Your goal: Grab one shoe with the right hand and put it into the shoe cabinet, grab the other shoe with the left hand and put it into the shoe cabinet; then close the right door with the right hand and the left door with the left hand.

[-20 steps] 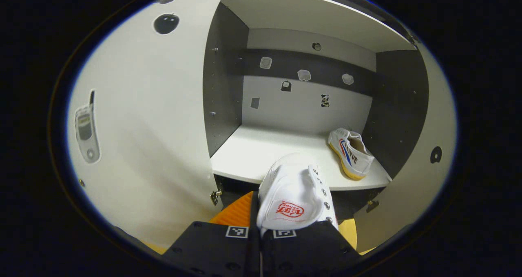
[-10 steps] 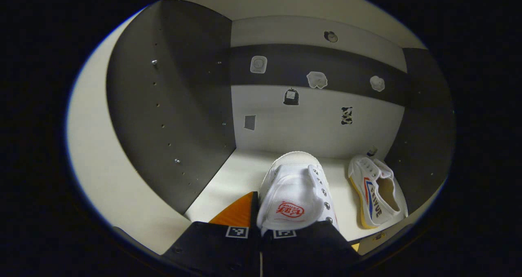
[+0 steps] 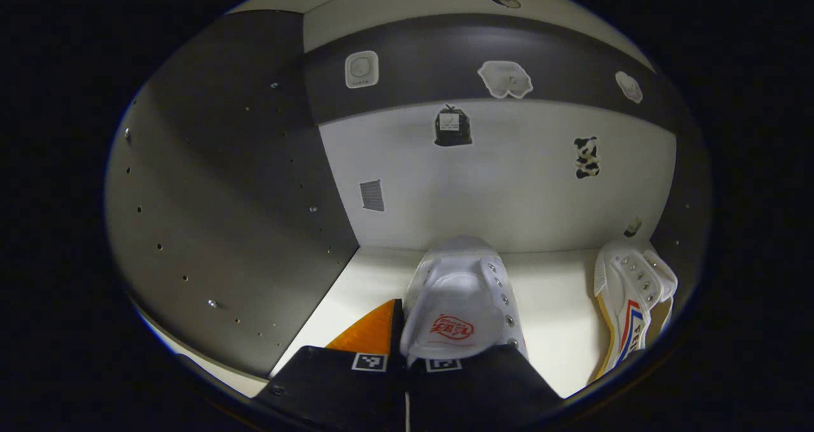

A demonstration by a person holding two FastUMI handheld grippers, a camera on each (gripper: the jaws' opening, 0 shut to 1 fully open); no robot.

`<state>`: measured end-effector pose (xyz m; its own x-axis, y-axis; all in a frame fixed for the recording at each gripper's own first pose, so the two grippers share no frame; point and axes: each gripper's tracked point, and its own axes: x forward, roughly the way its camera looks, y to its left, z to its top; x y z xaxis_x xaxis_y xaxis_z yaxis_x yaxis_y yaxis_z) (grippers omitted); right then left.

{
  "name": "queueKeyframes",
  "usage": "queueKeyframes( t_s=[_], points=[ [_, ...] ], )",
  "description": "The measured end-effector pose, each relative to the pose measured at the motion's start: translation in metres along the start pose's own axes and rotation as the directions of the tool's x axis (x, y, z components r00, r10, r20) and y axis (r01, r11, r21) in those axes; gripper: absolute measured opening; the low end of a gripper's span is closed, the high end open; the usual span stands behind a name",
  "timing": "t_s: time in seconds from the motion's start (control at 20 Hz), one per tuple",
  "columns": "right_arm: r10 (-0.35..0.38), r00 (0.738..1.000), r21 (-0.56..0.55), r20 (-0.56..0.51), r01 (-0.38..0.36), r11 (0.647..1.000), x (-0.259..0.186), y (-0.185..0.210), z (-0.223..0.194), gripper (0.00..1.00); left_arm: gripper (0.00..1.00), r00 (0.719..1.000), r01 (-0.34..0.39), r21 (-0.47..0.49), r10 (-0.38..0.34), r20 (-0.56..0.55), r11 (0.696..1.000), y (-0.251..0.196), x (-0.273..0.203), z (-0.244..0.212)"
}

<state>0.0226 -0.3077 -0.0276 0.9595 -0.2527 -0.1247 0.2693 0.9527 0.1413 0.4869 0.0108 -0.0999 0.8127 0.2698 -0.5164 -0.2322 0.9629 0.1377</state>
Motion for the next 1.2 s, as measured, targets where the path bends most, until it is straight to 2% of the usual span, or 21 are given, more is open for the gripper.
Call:
queueKeyframes(
  t_s=[0.35,0.5,0.55,0.6,0.65,0.7,0.75,0.8,0.85,0.9,1.05,1.2],
  points=[
    [-0.011,1.0,-0.007,-0.011,0.011,1.0,-0.002,-0.005,-0.005,0.98,0.09,0.999,0.002,0.021,-0.001,-0.041,1.0,-0.006,0.015,-0.012],
    [-0.009,1.0,0.003,-0.011,0.009,1.0,-0.006,-0.004,-0.006,0.98,0.17,1.0,-0.004,0.053,0.006,-0.03,0.999,-0.005,0.006,-0.009],
    [-0.007,1.0,0.006,-0.01,0.007,1.0,-0.007,-0.003,-0.006,0.98,0.24,0.999,-0.009,0.064,0.011,-0.034,0.998,-0.003,0.002,-0.009],
    [-0.005,1.0,0.007,-0.008,0.005,1.0,-0.009,-0.002,-0.006,0.98,0.24,0.999,-0.011,0.074,0.014,-0.037,0.997,-0.003,-0.002,-0.011],
    [-0.003,1.0,0.007,-0.004,0.003,1.0,-0.011,-0.001,-0.005,0.98,0.34,0.999,-0.008,0.083,0.01,-0.032,0.997,-0.002,-0.007,-0.01],
    [0.001,1.0,0.01,-0.001,-0.001,1.0,-0.013,0.001,-0.003,0.98,0.37,1.0,-0.005,0.094,0.007,-0.022,0.996,-0.002,-0.013,-0.009],
    [0.005,1.0,0.013,0.001,-0.005,1.0,-0.015,0.003,-0.003,0.98,0.49,1.0,0.004,0.103,-0.003,-0.008,0.995,-0.003,-0.019,-0.009],
    [0.011,1.0,0.016,0.002,-0.011,1.0,-0.016,0.004,-0.003,0.98,0.53,1.0,0.014,0.109,-0.015,0.007,0.994,-0.004,-0.027,-0.008],
    [0.016,1.0,0.017,0.003,-0.016,1.0,-0.019,0.007,-0.003,0.98,0.61,0.999,0.026,0.11,-0.028,0.021,0.994,-0.005,-0.035,-0.007],
    [0.023,1.0,0.015,0.003,-0.023,1.0,-0.02,0.01,-0.002,0.98,0.65,0.999,0.036,0.104,-0.04,0.037,0.994,-0.005,-0.044,-0.006],
    [0.037,0.999,0.006,0.0,-0.037,0.999,-0.026,0.018,-0.003,0.98,0.86,0.992,0.078,0.075,-0.085,0.098,0.994,-0.005,-0.073,-0.003],
    [0.053,0.999,0.007,-0.005,-0.053,0.999,-0.029,0.028,-0.001,0.98,0.95,0.979,0.086,0.093,-0.102,0.176,0.992,0.003,-0.113,0.0]
  ],
)
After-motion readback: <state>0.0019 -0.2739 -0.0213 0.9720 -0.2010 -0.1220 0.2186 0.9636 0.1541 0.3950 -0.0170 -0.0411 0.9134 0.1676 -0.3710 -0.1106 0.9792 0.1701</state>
